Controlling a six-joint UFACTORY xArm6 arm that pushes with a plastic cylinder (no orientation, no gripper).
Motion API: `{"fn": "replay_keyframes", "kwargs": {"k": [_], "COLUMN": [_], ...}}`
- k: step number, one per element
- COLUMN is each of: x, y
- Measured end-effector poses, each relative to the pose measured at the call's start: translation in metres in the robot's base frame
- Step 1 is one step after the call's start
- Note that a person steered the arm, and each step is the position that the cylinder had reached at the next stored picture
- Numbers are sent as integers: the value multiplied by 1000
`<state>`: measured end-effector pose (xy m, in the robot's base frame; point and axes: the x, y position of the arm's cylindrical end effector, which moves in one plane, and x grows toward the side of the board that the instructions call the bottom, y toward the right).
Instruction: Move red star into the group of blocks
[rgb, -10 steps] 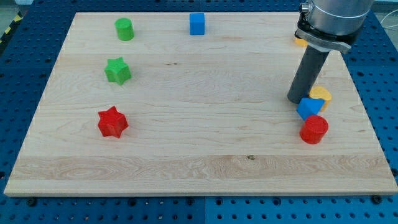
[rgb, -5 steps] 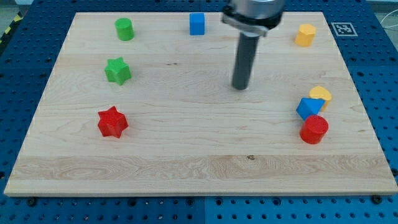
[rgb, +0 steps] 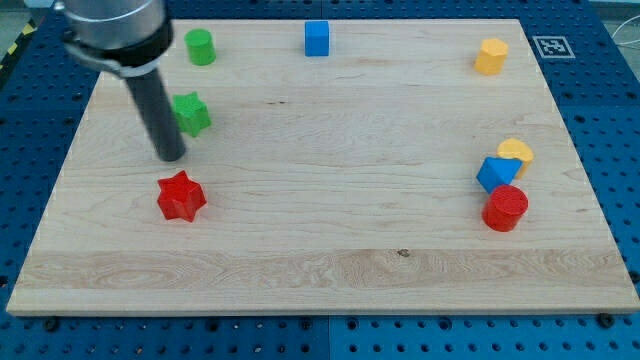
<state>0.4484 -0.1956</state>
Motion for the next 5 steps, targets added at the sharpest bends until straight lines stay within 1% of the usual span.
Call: {"fn": "replay_keyframes", "kwargs": {"k": [1,2,4,5], "x": [28,40,99,80], "y": [-27,2,37,67]}}
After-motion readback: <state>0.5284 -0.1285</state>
